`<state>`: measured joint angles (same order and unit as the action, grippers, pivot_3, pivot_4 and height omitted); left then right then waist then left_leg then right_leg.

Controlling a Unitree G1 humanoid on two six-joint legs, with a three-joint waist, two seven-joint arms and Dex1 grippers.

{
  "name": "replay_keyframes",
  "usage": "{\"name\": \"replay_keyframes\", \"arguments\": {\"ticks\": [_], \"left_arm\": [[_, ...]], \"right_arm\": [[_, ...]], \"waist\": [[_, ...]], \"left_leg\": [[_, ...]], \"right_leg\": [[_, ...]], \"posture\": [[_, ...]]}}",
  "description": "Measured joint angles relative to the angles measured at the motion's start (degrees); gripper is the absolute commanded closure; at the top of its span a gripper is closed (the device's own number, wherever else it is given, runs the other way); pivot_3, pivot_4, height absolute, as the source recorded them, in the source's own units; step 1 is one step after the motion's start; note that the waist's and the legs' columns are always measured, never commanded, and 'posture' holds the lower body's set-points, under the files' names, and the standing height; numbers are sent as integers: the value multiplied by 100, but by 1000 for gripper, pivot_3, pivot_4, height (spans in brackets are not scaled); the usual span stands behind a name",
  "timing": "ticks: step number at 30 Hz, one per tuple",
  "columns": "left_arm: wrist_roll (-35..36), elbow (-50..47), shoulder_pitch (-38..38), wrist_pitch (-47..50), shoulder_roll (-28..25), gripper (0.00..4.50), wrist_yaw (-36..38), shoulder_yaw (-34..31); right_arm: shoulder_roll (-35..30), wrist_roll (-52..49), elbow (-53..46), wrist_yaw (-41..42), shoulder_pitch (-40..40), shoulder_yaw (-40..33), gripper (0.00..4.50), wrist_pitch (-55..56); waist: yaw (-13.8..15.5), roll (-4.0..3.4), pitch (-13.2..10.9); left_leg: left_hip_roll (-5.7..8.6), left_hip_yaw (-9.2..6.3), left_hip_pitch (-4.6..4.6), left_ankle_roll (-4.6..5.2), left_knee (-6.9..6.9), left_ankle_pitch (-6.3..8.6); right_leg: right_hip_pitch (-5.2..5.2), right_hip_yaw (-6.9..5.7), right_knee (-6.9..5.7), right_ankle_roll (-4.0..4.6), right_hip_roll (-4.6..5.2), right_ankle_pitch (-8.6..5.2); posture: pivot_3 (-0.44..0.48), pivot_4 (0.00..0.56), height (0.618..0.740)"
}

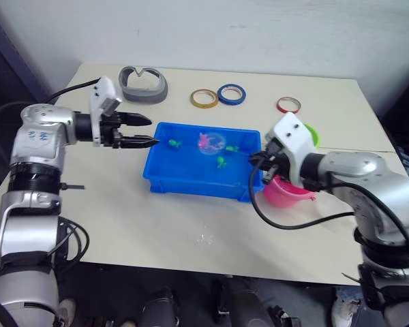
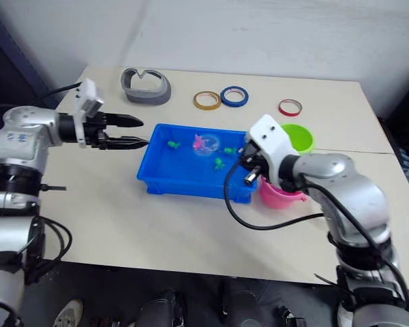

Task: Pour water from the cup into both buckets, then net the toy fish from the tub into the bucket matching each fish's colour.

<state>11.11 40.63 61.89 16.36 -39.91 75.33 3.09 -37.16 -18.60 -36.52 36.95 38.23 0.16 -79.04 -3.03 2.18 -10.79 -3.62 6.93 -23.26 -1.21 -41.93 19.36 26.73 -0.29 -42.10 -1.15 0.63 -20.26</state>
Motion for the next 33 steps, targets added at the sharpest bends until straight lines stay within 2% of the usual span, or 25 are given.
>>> {"name": "replay_keyframes", "arguments": {"ticks": [5, 10, 16, 19, 23, 26, 33], "left_arm": [[-136, 753, 486, -429, 568, 904, 344, 225], [-285, 1356, 837, -823, 925, 904, 581, 289], [-419, 1952, 1182, -1223, 1300, 904, 694, 288], [-467, 2152, 1273, -1357, 1320, 904, 725, 251], [-501, 2339, 1389, -1453, 1354, 904, 737, 237], [-515, 2370, 1410, -1496, 1372, 904, 737, 232], [-548, 2532, 1412, -1574, 1408, 904, 736, 200]], "right_arm": [[-293, -418, -709, 17, -163, -745, 4500, -690], [-605, -771, -1291, 164, -401, -1537, 4500, -1244], [-1572, -1404, -1766, 671, -1473, -3248, 4500, -1322], [-2034, -1521, -1801, 870, -2212, -4284, 4500, -1322], [-2405, -1554, -1828, 1040, -3088, -5183, 4500, -1322], [-2579, -1534, -1841, 1105, -3499, -5483, 4500, -1311], [-2883, -1486, -1850, 834, -4477, -5316, 4500, -427]], "waist": [[-1, -1, 0], [-6, -2, -1], [76, -3, -2], [97, -3, -2], [106, -3, -2], [99, -3, -2], [112, -3, -2]], "left_leg": [[0, 0, 1, 0, 2, 0], [0, 1, 1, 0, 7, 0], [4, -2, 0, 0, 19, 0], [3, 2, 5, -1, 26, -1], [2, 0, 9, -5, 26, -3], [2, 0, 11, -6, 26, -4], [3, 0, 11, -7, 26, -4]], "right_leg": [[-1, 1, 4, 0, -2, 0], [-1, 3, 8, 0, -3, 0], [-4, 1, 23, -1, -4, 0], [-5, 5, 24, -2, -7, 0], [-8, 5, 22, -2, -9, 0], [-10, 6, 23, -3, -10, 0], [-11, 7, 23, -5, -10, -1]], "posture": [[0, 150, 693], [0, 150, 693], [0, 150, 693], [0, 150, 693], [0, 150, 693], [0, 150, 693], [0, 150, 693]]}}
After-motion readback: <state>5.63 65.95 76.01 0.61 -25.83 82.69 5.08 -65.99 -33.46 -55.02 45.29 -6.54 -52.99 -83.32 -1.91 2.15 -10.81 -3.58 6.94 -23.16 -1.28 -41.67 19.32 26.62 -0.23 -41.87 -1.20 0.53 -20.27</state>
